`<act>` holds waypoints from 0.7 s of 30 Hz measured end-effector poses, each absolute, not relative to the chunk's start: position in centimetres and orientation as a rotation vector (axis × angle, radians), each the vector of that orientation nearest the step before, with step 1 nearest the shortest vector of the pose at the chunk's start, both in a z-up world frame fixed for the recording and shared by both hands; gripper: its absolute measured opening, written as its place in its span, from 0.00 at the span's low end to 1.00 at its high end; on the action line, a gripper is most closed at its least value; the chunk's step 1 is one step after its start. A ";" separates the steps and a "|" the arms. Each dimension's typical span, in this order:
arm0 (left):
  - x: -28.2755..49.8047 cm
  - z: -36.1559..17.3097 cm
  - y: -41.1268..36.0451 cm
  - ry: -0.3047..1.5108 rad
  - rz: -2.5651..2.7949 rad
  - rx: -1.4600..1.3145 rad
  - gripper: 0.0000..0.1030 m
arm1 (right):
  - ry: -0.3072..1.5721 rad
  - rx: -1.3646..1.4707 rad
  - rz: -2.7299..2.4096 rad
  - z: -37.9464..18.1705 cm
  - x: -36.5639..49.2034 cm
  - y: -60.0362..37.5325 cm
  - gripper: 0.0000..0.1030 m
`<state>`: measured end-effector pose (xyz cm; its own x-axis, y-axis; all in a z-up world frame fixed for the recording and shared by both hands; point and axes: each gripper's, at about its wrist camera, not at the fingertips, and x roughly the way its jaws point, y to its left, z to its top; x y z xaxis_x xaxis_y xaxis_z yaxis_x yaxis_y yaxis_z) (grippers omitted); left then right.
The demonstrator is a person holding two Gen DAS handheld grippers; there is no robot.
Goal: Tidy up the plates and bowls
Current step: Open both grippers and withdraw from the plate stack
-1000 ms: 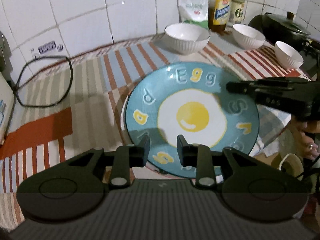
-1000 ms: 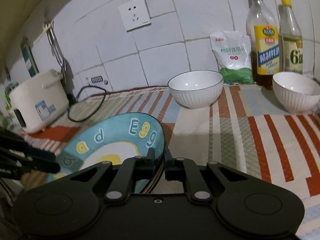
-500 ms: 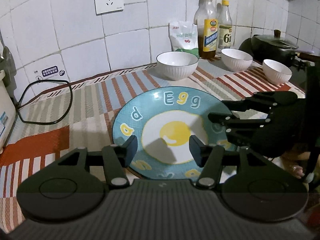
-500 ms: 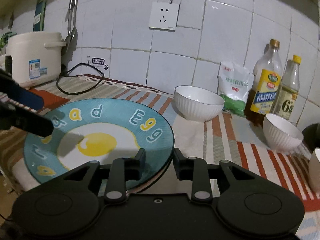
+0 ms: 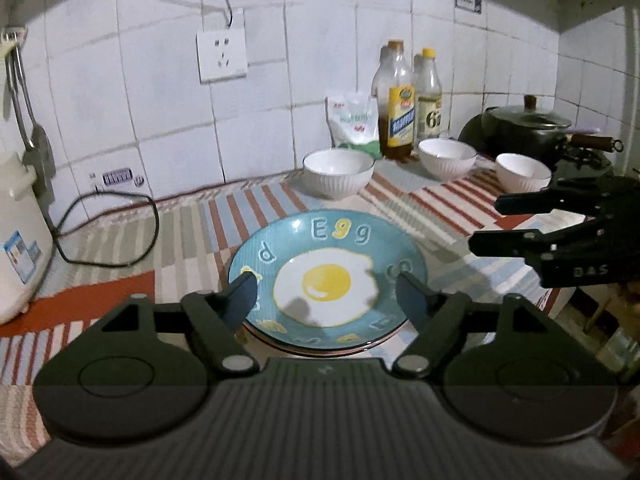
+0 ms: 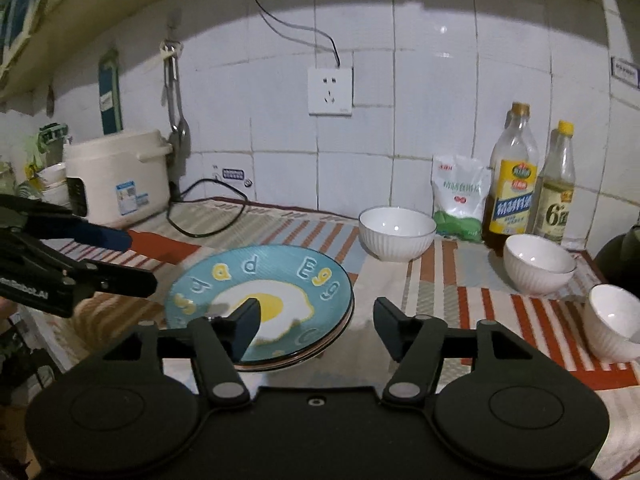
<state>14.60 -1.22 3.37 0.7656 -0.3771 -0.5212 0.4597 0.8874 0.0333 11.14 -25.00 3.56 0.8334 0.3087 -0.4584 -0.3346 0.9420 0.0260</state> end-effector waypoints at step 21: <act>5.1 7.6 -3.1 0.432 -0.520 0.224 0.97 | 0.391 -0.157 0.331 8.5 0.7 -26.5 0.94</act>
<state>5.09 -3.07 7.64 0.7811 -0.4304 -0.4524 0.5231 0.8467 0.0976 0.75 -26.47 8.50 0.8720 0.2853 -0.3977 -0.3452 0.9345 -0.0864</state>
